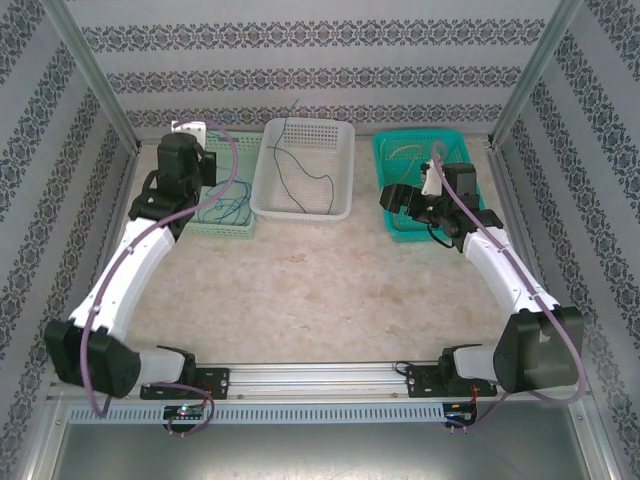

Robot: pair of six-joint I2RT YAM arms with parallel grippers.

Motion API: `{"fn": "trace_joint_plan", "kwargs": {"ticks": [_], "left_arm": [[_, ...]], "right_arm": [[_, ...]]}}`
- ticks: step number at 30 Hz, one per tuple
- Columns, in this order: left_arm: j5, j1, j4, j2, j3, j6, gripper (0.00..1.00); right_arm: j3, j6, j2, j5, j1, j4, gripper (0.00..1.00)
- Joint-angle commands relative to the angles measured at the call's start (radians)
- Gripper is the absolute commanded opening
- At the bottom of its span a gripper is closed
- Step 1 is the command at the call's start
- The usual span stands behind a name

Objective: Untangle the cables

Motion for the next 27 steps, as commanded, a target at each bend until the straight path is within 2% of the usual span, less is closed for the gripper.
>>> {"fn": "trace_joint_plan", "kwargs": {"ticks": [1,5,10,16,27], "left_arm": [[0.018,0.066,0.046,0.028,0.017,-0.040,0.00],[0.037,0.117,0.076,0.058,0.086,-0.065,0.00],[0.065,0.122,0.093,0.080,0.175,-0.064,0.00],[0.123,0.133,0.032,0.214,0.274,-0.069,0.00],[0.184,0.139,0.025,0.422,0.238,-0.127,0.00]], "right_arm": [[-0.019,-0.029,-0.022,-0.005,-0.016,0.010,0.90],[-0.024,-0.039,-0.033,-0.003,-0.031,-0.006,0.90],[-0.034,-0.035,-0.035,-0.001,-0.040,-0.005,0.90],[-0.049,-0.032,-0.033,-0.002,-0.044,-0.005,0.90],[-0.054,-0.049,-0.040,-0.002,-0.063,-0.037,0.90]]}}
